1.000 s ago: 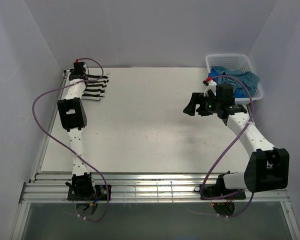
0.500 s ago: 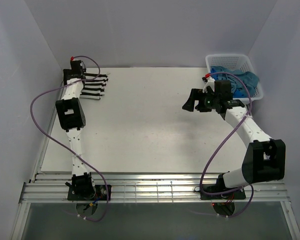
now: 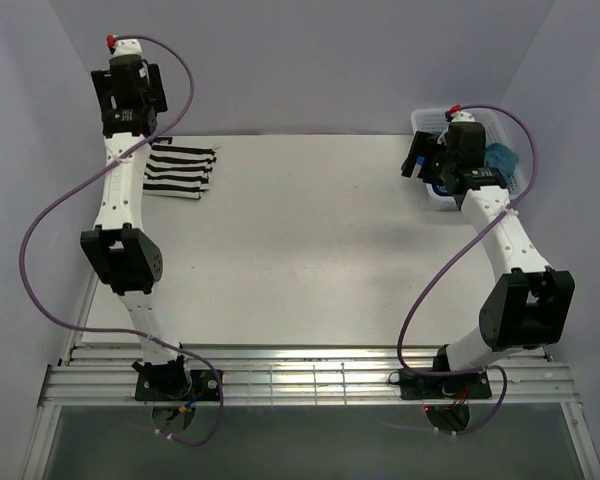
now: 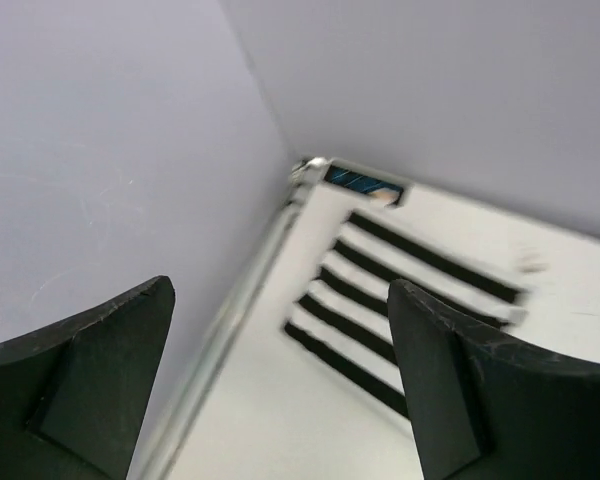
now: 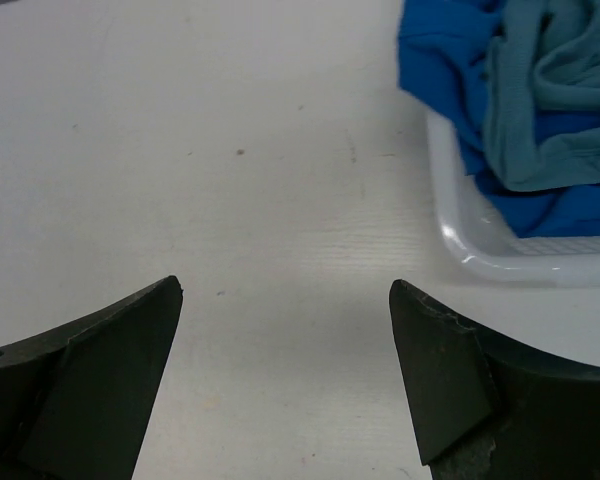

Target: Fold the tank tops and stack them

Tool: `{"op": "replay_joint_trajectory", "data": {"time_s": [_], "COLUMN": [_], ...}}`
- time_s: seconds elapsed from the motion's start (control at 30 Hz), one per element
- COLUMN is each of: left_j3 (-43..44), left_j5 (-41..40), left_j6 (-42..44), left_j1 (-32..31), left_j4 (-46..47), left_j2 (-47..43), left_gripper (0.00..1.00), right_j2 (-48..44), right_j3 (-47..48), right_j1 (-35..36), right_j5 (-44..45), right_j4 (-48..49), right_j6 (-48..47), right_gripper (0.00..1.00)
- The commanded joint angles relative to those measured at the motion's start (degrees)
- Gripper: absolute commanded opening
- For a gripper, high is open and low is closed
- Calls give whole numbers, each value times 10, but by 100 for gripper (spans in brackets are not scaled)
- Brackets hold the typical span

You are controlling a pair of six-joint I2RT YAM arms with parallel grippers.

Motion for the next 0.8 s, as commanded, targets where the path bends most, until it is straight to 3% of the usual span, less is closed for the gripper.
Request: {"op": "replay_joint_trajectory", "data": {"time_s": [0.0,0.13,0.3,0.53,0.77], "left_j3": [-61,-199,-366,-427,-430], "left_j5": [97,206,270,328,342], "left_j6": [-127,-227,-256,-269,-268], "left_j1": [-11,-13,-17,-21,-22], "left_j4": [-34,-21,31,38,40], "left_j2": [-144,-236,-291,-286,-256], "left_gripper": [98,98,98,98,98], "right_j2": [45,115,210,296,367], "right_j3": [51,112,188,261,300], "right_j1": [-33,-53,-91,-124,-147], "right_j5": [149,193,234,250,175], "right_j4": [-12,-11,-12,-11,-2], "right_j6": [30,31,32,22,7], "right_gripper": [90,90,90,90,93]}}
